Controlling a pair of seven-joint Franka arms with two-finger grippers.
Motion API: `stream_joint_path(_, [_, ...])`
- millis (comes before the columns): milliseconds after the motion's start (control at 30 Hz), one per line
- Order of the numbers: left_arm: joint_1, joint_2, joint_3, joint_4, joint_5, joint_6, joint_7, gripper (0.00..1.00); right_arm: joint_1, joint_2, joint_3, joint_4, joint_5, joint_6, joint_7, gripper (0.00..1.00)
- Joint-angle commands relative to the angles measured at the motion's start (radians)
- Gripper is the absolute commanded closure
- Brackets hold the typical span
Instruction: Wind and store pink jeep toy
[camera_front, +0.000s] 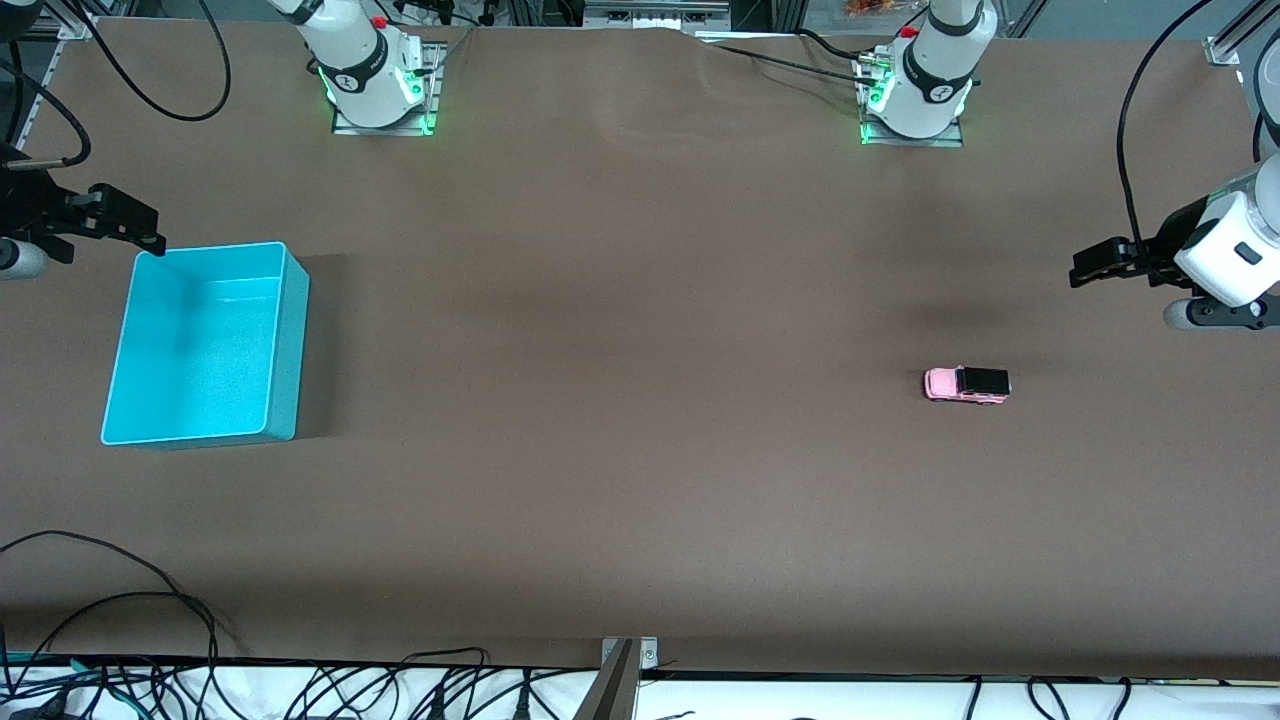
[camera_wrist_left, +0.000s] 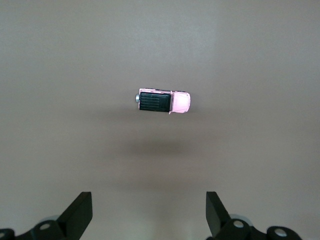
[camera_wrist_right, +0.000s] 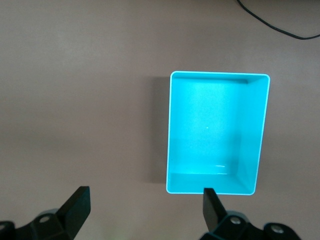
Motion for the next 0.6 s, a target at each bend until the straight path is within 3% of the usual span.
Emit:
stream_joint_path(0, [0.004, 0.005, -0.006, 0.020, 0.020, -0.012, 0.014, 0.00, -0.001, -0.002, 0.002, 0.016, -0.013, -0.019, -0.006, 0.00])
stream_joint_path(567, [0.004, 0.007, -0.005, 0.018, 0.020, -0.012, -0.003, 0.00, -0.001, -0.002, 0.002, 0.016, -0.014, -0.018, -0.005, 0.00])
